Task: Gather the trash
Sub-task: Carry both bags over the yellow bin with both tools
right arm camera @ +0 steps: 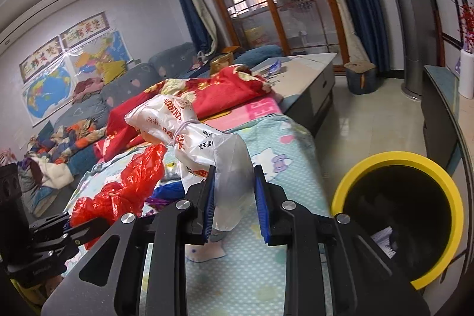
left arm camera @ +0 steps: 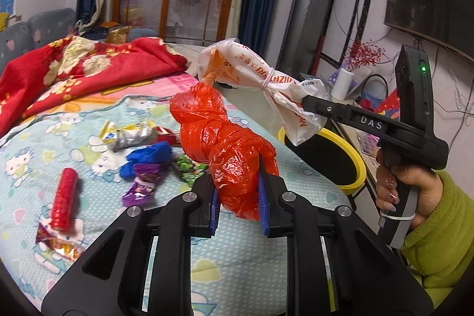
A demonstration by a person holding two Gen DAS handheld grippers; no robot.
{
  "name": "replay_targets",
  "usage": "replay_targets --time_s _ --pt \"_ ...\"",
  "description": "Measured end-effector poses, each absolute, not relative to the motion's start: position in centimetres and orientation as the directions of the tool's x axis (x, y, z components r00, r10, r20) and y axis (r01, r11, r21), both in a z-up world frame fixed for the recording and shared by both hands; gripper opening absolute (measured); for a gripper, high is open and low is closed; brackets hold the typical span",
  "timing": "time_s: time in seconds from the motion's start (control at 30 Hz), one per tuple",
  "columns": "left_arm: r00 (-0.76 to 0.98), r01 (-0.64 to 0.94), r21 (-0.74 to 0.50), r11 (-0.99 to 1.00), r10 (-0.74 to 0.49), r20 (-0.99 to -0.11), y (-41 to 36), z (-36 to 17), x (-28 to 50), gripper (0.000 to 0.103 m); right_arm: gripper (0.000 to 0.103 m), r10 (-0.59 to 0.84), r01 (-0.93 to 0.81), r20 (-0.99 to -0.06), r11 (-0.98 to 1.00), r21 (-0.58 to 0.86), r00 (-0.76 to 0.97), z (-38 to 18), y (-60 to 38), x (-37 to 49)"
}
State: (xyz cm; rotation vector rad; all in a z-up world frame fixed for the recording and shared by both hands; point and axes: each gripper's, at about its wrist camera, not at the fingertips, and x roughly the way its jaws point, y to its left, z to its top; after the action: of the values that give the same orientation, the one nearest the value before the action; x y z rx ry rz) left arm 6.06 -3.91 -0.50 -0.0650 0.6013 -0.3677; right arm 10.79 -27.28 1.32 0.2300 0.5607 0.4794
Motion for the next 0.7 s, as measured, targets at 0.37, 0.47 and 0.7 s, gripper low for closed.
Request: replay_targets --time_s 0.37,0.47,0.7 --pt "0.734 0.386 -0.158 0.909 -0.407 -0.544 -7.1 -0.6 7.1 0.015 0.023 0.42 -0.284 -0.459 0.898 0.337 0.783 0.6 -31.0 10.8" --pt "0.727 0.403 -0.156 0.902 -0.419 -0.544 -8.1 -0.6 7.4 0.015 0.023 0.4 -0.259 -0.458 0.904 0.34 0.794 0.4 -32.1 10.6" --pt "0.707 0.449 -0.144 0.882 -0.449 -0.547 -10.5 -0.7 7.8 0.015 0.023 0.349 -0.202 -0.458 0.919 0.34 0.817 0.2 -34.4 10.4"
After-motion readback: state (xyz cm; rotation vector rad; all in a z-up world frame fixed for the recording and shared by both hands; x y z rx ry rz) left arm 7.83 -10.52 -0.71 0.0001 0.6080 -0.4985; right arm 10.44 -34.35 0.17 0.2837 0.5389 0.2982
